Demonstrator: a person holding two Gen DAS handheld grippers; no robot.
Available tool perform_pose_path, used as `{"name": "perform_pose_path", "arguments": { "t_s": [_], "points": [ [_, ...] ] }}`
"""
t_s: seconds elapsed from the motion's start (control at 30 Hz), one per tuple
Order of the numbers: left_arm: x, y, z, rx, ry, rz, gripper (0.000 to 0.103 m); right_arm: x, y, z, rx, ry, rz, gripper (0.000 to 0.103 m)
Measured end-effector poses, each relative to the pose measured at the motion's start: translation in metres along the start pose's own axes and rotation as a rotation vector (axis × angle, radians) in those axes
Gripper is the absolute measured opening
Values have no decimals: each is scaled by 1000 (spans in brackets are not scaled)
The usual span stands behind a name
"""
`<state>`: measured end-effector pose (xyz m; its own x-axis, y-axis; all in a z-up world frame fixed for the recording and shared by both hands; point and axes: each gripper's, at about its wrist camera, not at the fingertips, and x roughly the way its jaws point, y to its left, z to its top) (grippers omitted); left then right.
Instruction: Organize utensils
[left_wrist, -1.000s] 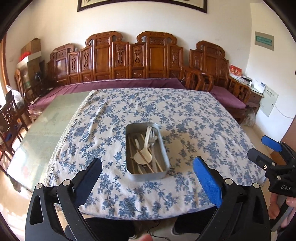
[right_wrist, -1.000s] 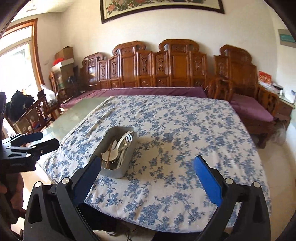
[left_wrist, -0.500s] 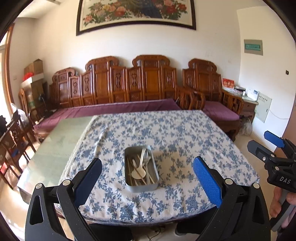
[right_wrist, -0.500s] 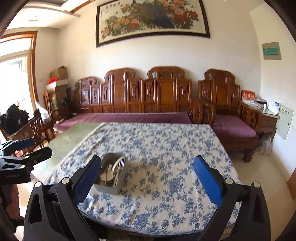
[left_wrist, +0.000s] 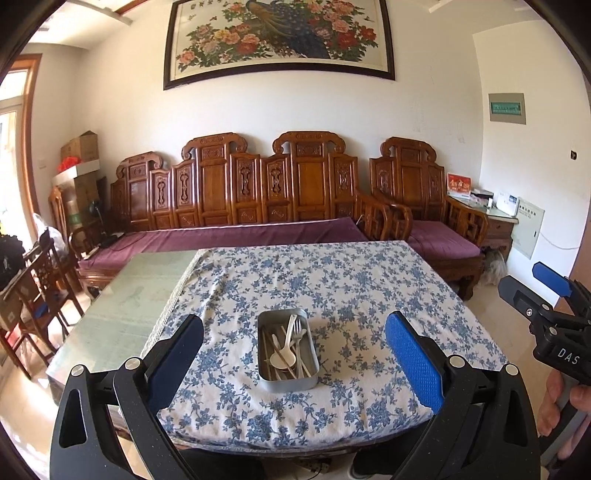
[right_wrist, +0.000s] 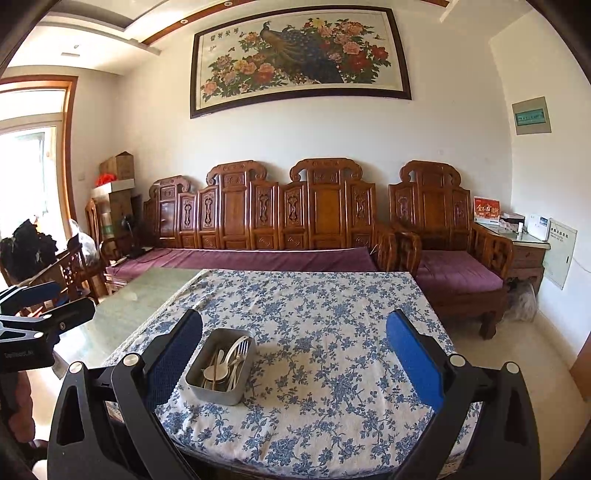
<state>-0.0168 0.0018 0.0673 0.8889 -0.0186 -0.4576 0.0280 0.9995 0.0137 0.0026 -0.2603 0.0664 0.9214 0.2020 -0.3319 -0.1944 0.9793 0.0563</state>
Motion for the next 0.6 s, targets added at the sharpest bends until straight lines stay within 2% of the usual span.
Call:
{"name": "perform_pose_path", "arguments": {
  "t_s": [0.6],
  "points": [
    [5,1,-5,-2,8,-1,95,4,1,-3,3,10,0,100]
  ]
}}
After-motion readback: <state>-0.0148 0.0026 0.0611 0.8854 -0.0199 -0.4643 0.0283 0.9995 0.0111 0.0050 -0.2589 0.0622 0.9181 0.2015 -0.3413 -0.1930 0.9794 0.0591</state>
